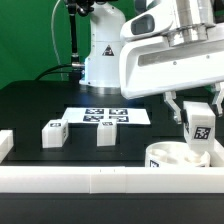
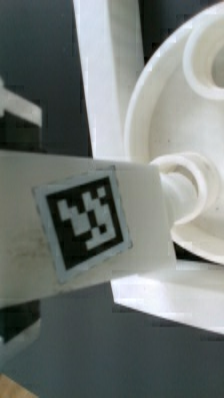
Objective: Assemble stool
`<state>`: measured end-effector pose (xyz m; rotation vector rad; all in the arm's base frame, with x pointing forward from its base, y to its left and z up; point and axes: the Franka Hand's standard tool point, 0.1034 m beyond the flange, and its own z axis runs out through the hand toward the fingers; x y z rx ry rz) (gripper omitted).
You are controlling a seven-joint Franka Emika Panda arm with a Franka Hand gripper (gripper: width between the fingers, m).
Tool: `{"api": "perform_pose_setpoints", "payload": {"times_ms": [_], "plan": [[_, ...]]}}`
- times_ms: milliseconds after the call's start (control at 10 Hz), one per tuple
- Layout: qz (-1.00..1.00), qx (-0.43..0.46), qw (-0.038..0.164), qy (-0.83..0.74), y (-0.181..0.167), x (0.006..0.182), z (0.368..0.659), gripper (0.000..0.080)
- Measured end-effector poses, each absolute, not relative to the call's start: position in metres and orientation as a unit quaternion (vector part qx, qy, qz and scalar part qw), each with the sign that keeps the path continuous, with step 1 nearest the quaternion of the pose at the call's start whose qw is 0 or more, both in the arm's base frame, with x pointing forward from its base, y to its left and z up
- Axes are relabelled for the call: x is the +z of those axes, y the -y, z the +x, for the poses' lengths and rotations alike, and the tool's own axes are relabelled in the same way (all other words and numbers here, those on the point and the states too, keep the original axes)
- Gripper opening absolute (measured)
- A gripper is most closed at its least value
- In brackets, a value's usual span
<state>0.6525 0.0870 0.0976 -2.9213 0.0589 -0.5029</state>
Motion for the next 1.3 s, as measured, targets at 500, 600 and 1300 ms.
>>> {"api": "perform_pose_setpoints", "payload": {"times_ms": [500, 600, 1300], "plan": [[-0.982, -0.169, 0.086, -0.020, -0.087, 0.092, 0.646, 0.0327], [-0.982, -0.168, 0.086, -0.018, -0.087, 0.091, 0.646, 0.0327], [-0.970, -0.231, 0.074, -0.019, -0.088, 0.085, 0.645, 0.0327]]}}
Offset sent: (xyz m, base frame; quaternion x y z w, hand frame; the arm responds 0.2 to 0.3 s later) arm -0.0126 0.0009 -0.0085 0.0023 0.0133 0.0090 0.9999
